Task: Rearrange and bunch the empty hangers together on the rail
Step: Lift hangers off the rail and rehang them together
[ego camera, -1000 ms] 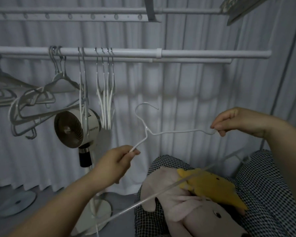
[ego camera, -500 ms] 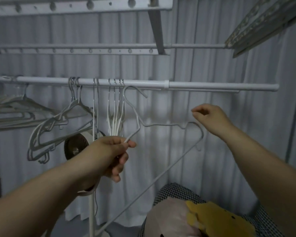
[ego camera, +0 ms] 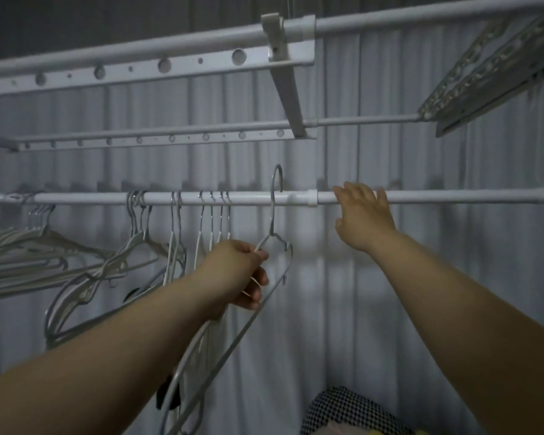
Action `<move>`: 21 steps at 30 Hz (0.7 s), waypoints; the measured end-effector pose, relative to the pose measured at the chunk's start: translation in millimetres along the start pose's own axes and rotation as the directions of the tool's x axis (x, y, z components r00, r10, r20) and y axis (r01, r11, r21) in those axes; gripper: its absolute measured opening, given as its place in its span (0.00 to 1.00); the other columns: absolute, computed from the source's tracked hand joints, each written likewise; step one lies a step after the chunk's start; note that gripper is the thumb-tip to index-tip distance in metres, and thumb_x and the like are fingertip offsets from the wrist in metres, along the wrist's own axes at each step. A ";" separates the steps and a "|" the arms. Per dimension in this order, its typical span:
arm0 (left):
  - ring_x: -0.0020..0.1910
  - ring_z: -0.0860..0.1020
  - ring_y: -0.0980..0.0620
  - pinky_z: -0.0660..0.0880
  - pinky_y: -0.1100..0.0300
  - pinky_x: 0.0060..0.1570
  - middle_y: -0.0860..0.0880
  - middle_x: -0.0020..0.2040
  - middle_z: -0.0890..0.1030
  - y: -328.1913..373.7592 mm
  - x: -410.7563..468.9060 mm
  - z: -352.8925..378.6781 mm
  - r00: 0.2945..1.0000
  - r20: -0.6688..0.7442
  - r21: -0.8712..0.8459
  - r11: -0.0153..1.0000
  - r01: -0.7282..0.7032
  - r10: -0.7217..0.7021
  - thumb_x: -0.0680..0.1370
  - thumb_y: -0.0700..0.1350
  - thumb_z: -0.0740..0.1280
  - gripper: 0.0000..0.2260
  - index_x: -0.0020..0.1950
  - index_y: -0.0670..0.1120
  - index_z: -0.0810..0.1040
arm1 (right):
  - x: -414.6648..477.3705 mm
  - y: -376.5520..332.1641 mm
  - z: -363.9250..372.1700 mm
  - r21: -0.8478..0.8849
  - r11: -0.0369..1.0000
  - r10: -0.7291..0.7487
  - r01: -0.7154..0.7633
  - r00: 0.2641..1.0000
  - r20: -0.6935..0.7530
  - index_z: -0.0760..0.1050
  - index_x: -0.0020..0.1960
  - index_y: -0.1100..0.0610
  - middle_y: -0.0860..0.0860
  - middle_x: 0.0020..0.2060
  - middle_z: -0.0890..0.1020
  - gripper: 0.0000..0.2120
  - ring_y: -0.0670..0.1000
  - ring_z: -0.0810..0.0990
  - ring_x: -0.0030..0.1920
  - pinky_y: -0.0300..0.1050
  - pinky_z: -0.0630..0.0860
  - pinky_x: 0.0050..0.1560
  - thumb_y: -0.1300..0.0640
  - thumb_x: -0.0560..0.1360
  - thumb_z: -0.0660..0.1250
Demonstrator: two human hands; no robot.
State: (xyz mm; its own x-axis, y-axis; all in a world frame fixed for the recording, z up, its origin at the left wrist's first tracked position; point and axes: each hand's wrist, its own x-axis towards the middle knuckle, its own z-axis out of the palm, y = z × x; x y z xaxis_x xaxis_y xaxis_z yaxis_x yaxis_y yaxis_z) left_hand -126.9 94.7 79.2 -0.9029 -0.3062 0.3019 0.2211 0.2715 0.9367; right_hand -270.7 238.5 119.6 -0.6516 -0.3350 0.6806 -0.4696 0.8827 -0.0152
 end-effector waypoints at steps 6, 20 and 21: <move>0.11 0.66 0.59 0.69 0.69 0.14 0.45 0.29 0.71 -4.2 31.1 20.1 1.000 0.008 0.016 1.000 -0.002 0.002 0.81 0.39 0.56 0.05 0.51 0.39 0.70 | 2.3 0.7 6.2 -0.039 0.999 -0.033 0.032 0.999 -0.021 0.49 0.75 0.54 0.50 0.75 0.56 0.30 0.53 0.51 0.75 0.53 0.37 0.74 0.59 0.76 0.57; 0.12 0.68 0.58 0.69 0.70 0.17 0.50 0.20 0.75 -15.6 56.5 39.3 0.997 0.065 0.111 0.993 0.042 -0.049 0.80 0.40 0.56 0.11 0.37 0.44 0.68 | 0.8 2.0 -1.4 -0.074 0.994 -0.082 0.082 0.997 0.012 0.50 0.75 0.53 0.51 0.74 0.58 0.30 0.54 0.54 0.73 0.52 0.43 0.74 0.57 0.76 0.58; 0.12 0.69 0.59 0.70 0.69 0.18 0.50 0.24 0.76 -16.4 55.0 39.0 0.995 0.084 0.137 0.989 0.046 -0.058 0.80 0.40 0.56 0.11 0.38 0.44 0.68 | 0.7 2.7 -1.7 -0.076 0.993 -0.086 0.087 0.996 0.013 0.50 0.75 0.53 0.51 0.74 0.58 0.30 0.54 0.55 0.73 0.52 0.44 0.74 0.56 0.76 0.58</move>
State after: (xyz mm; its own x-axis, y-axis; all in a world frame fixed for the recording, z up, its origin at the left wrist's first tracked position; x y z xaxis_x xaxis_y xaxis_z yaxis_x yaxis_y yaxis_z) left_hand -194.6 108.9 73.5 -0.9418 -0.2441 0.2312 0.1266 0.3796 0.9164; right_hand -271.5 241.2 121.3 -0.6166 -0.4141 0.6696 -0.4778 0.8728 0.0997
